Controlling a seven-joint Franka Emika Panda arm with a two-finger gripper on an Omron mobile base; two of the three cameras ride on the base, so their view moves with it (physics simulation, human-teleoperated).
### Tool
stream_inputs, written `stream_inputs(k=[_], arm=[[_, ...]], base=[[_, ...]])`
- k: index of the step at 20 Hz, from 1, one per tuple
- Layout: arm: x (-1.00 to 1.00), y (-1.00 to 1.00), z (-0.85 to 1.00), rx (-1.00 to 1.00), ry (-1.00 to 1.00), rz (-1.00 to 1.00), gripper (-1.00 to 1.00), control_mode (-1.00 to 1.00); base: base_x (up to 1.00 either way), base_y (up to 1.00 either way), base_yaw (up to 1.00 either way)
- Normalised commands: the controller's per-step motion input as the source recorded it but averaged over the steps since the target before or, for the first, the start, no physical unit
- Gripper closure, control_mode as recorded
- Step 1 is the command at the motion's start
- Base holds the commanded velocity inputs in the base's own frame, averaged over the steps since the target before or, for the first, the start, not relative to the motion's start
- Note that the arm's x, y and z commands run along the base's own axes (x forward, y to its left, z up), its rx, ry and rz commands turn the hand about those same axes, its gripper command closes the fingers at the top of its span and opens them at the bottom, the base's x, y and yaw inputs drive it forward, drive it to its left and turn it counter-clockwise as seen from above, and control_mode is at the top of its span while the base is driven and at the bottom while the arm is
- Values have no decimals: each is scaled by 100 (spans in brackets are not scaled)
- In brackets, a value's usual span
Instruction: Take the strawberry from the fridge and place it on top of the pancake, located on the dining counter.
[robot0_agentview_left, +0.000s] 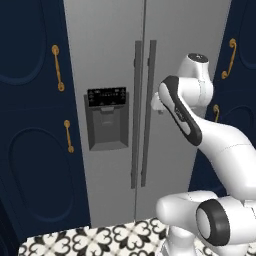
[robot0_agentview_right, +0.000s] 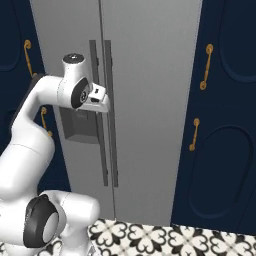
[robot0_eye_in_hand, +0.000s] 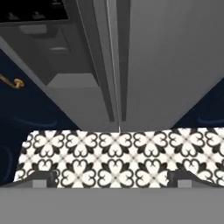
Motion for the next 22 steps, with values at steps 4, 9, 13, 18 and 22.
stream_inputs(k=[4, 9, 13, 18, 22], arm=[[90, -1, 0, 0, -28, 0, -100, -100], [67, -2, 6, 0, -34, 0, -100, -100], [52, -9, 16, -5, 0, -8, -100, -100], [54, -9, 17, -2, 10, -13, -100, -100], [38, -9, 0, 11, -1, 0, -100, -100]], base=[[0, 0, 0], [0, 0, 0], [0, 0, 0], [0, 0, 0], [0, 0, 0]])
